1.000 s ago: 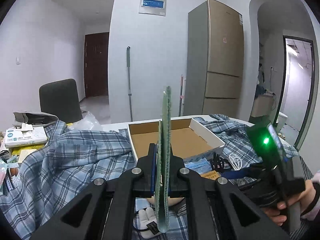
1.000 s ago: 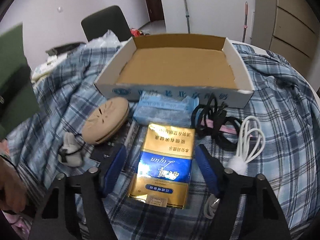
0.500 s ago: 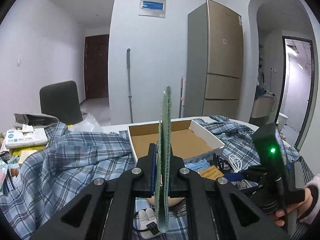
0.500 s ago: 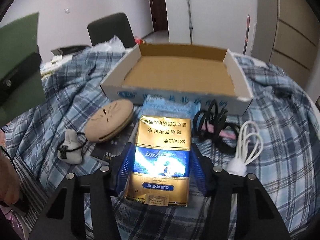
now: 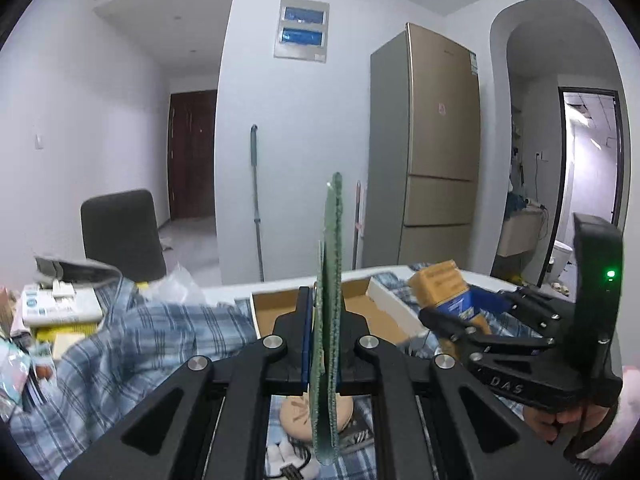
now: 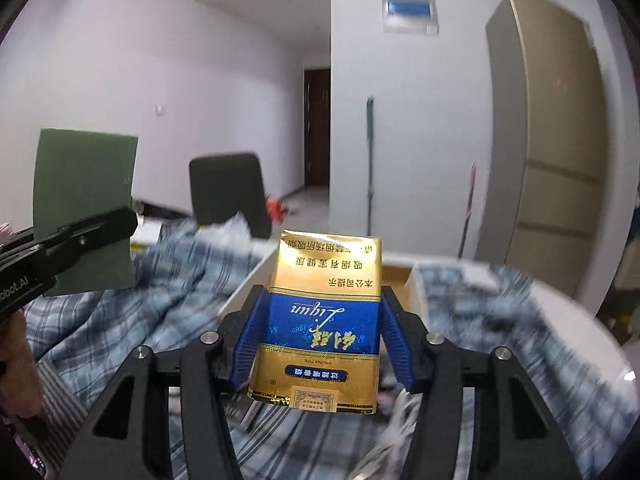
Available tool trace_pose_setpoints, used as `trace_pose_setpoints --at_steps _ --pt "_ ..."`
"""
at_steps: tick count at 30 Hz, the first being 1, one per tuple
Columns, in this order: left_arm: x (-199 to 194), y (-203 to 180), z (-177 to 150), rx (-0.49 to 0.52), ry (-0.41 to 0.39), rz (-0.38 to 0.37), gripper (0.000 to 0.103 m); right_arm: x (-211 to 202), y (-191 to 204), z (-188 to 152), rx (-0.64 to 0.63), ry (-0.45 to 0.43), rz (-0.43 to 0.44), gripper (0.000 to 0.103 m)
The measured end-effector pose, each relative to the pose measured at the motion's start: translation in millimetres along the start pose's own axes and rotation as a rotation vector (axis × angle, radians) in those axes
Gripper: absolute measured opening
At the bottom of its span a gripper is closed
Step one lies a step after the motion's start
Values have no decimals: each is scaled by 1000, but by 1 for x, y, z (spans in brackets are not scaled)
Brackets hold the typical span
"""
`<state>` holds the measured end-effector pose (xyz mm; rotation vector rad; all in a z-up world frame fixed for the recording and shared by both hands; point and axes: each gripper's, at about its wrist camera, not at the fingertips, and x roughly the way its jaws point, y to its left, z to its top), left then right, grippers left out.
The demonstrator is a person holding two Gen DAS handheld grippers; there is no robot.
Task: Organize soft objects
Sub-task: 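Lift the green card with the left gripper while the right gripper grasps the gold cigarette pack, then place the green card and gold pack into the cardboard box with both grippers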
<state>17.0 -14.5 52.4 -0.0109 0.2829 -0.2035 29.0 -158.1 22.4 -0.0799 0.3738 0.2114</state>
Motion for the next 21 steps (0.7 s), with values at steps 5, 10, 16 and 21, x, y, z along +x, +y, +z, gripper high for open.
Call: trace_pose_setpoints --at_steps 5,10,16,21 --pt "3 -9 26 37 -79 33 8 -5 -11 34 -6 -78 -40 54" --pt "21 -10 40 2 -151 66 8 9 -20 59 1 -151 -92 54" --pt "69 -12 45 19 -122 52 8 30 -33 66 27 -174 -153 55" --pt "120 -13 40 88 13 46 8 57 -47 53 53 -99 -150 55"
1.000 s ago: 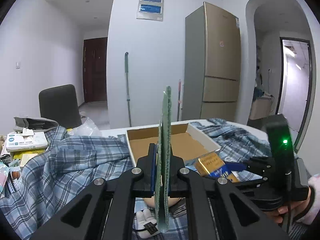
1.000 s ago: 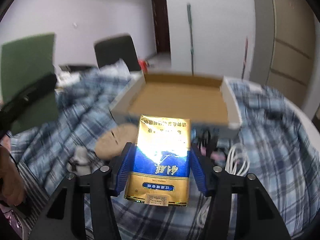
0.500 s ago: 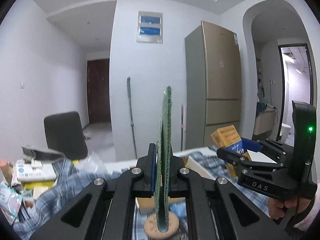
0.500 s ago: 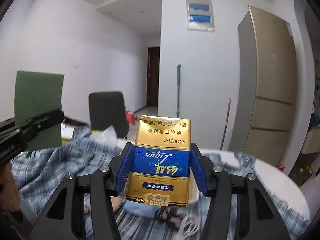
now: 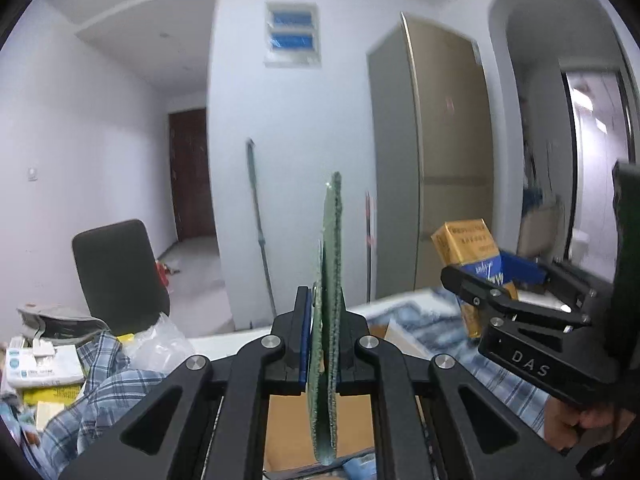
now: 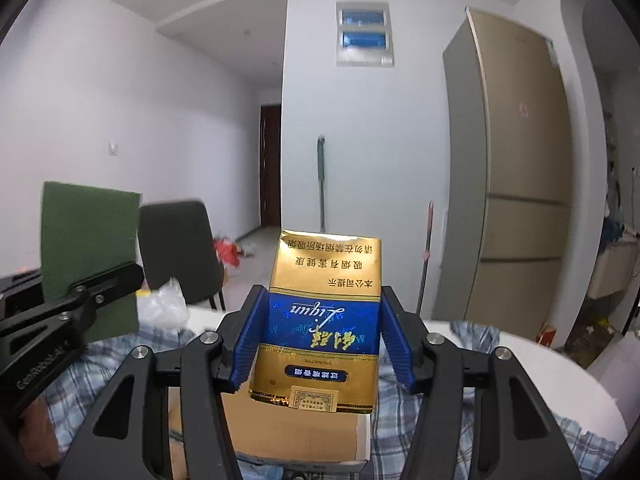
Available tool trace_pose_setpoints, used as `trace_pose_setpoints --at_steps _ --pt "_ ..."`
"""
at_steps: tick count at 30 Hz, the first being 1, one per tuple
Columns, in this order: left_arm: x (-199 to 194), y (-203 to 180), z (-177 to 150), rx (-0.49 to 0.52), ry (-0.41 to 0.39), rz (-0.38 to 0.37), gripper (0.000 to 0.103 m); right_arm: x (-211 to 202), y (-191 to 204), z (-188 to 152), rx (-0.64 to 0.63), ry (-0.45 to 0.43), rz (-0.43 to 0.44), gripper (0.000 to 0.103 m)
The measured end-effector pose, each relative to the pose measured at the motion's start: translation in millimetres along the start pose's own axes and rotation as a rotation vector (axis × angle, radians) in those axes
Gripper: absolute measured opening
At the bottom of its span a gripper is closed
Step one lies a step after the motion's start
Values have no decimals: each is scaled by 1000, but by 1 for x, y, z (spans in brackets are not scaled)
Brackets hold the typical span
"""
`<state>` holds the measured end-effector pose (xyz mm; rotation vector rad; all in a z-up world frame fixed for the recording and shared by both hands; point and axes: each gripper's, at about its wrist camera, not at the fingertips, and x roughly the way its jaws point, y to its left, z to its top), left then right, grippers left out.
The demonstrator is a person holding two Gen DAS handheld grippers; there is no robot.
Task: Organize soft objects
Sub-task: 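Place the green card and gold pack into the cardboard box with both grippers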
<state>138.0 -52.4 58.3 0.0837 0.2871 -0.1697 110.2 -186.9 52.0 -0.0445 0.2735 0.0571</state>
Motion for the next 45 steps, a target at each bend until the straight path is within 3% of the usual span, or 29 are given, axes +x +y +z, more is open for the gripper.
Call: trace_pose_setpoints --at_steps 9,14,21,28,29,31,32,33,36,45 --pt "88 20 -36 -71 368 -29 8 54 4 -35 -33 219 88 55" --pt "108 21 -50 -89 461 -56 8 75 -6 -54 67 377 133 55" --pt "127 24 -64 -140 532 -82 8 91 -11 -71 84 442 132 55" --pt "125 23 -73 -176 532 -124 9 91 -8 -72 76 440 139 58" --pt "124 21 -72 -165 523 -129 13 93 -8 -73 73 447 143 58" --pt "120 18 -70 -149 503 -126 39 96 -8 -75 69 461 145 69" --pt "117 18 -69 -146 486 -120 65 96 -8 -75 68 460 135 71" --pt "113 19 -66 -144 461 -103 79 95 -10 -75 69 452 110 74" --pt "102 21 -57 -141 414 -92 81 95 -16 -72 94 439 110 84" --pt "66 42 -30 -193 324 -45 81 77 -28 -49 114 376 81 84"
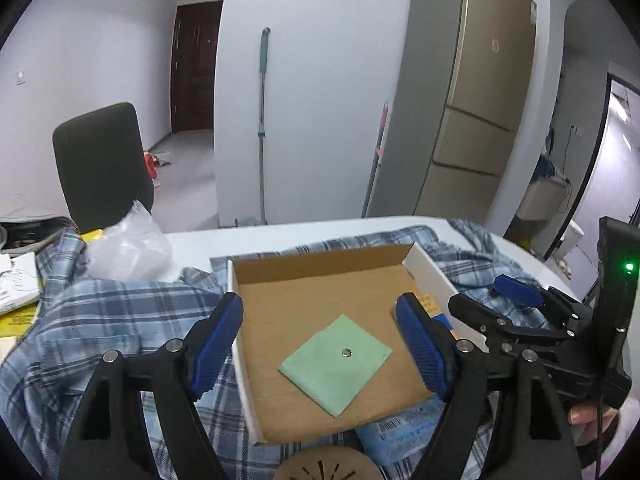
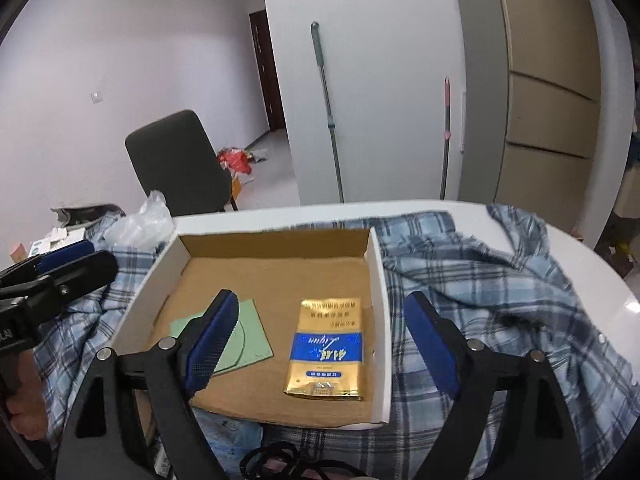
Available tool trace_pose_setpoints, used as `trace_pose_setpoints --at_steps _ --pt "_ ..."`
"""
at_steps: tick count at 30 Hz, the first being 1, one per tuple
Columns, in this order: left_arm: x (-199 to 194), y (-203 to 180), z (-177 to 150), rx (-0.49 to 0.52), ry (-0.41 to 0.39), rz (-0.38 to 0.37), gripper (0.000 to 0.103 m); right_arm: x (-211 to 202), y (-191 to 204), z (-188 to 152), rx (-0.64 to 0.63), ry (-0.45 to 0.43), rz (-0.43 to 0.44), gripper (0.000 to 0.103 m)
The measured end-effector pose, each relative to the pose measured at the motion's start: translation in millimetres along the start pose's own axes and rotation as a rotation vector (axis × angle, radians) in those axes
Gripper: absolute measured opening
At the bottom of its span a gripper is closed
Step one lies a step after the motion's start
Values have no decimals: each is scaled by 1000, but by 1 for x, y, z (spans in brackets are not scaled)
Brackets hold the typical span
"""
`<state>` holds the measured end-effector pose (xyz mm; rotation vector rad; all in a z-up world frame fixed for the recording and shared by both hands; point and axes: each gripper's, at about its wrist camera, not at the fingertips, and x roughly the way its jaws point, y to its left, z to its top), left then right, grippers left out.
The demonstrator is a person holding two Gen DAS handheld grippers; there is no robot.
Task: Organize soft objects
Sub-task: 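Place the green card and gold pack into the cardboard box with both grippers, then lower the left gripper and grasp the beige round sponge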
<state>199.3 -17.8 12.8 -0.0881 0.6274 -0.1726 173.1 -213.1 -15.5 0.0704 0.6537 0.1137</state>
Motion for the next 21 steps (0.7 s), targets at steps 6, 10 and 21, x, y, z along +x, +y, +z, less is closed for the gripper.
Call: trace_pose_setpoints --at_steps 6,10,21 --pt "-52 -1 -5 35 -89 26 81 -39 7 10 -38 -49 8 84" --pt "-82 -1 -17 21 -124 31 81 -68 10 6 -56 -73 14 84" --pt "-115 -28 -65 64 -127 4 81 -112 5 -42 -87 -58 -13 84"
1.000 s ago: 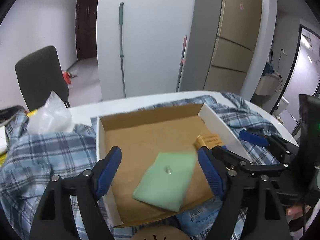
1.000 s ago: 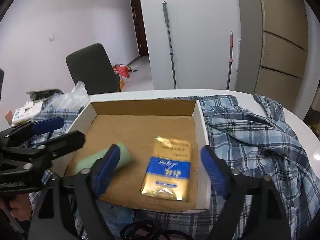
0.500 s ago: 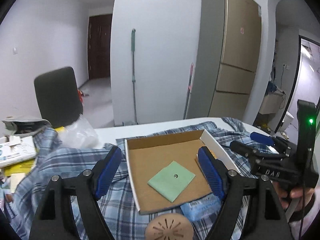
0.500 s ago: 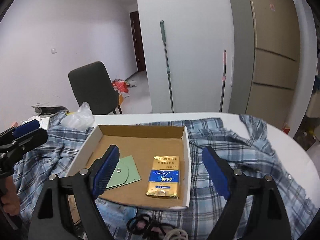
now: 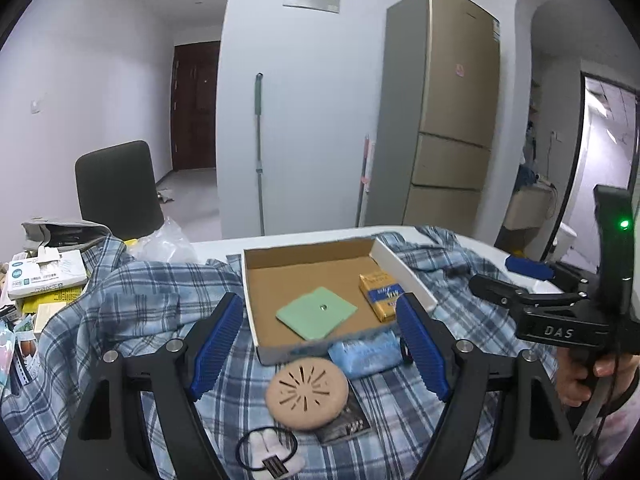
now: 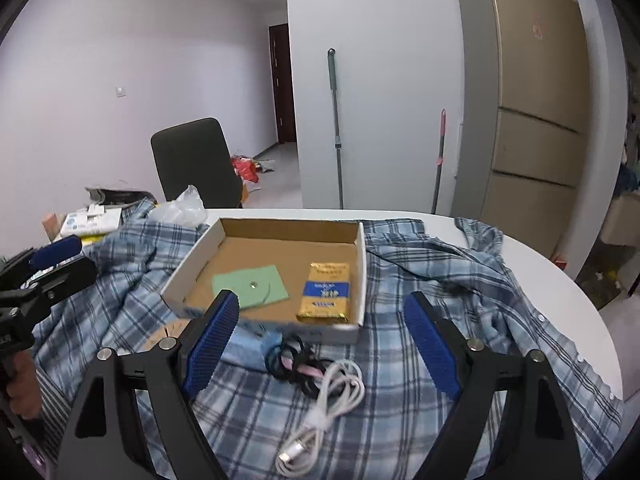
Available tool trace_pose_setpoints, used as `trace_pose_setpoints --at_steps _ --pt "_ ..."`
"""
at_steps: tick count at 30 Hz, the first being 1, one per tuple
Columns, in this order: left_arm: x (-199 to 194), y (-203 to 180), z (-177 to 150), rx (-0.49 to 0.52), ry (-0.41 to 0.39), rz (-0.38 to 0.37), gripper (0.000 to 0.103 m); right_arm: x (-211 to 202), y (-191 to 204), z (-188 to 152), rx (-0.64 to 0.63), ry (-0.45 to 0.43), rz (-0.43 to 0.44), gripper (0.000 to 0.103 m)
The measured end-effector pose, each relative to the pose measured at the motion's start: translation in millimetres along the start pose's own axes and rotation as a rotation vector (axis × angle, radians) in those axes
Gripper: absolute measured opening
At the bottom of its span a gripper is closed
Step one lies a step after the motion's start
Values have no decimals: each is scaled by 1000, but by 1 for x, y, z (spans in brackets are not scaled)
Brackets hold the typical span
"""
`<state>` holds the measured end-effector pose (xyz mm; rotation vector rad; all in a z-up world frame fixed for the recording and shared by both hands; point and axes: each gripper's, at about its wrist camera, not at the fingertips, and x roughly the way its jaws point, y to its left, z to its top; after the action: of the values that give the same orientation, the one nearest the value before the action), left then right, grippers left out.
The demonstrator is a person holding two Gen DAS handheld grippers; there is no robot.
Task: Organize soft objects
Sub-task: 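Lower the left gripper and grasp the beige round sponge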
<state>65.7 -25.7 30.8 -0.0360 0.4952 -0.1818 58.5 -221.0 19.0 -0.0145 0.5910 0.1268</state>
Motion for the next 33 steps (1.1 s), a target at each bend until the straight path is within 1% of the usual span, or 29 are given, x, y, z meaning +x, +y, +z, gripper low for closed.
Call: trace_pose_setpoints --at_steps 2,4,8,12,14,16,18,22,26,31,33 --pt "5 -1 -7 -1 14 -4 81 0 0 -8 14 16 12 84" --pt "14 0 -15 -3 47 -16 81 7 0 -16 30 68 42 84" --pt "32 6 -29 9 97 -16 81 20 3 -33 20 94 35 84" --pt "42 16 -34 2 129 6 81 33 3 -43 19 140 36 84" --pt "48 20 -36 -6 152 -2 81 35 1 -46 21 145 35 84" --pt "52 22 -38 2 169 3 81 36 1 -48 19 152 34 84" --pt "57 26 -39 -11 193 5 81 37 4 -50 2 152 20 84" --pt "67 35 -42 -56 238 -23 81 32 12 -50 -37 130 16 84" --pt "75 35 -46 -66 278 -54 81 30 15 -50 -56 117 18 84" --pt "91 36 -53 -82 351 -103 81 30 15 -50 -53 118 26 84" --pt "95 34 -56 -74 372 -94 81 30 15 -50 -54 119 27 84"
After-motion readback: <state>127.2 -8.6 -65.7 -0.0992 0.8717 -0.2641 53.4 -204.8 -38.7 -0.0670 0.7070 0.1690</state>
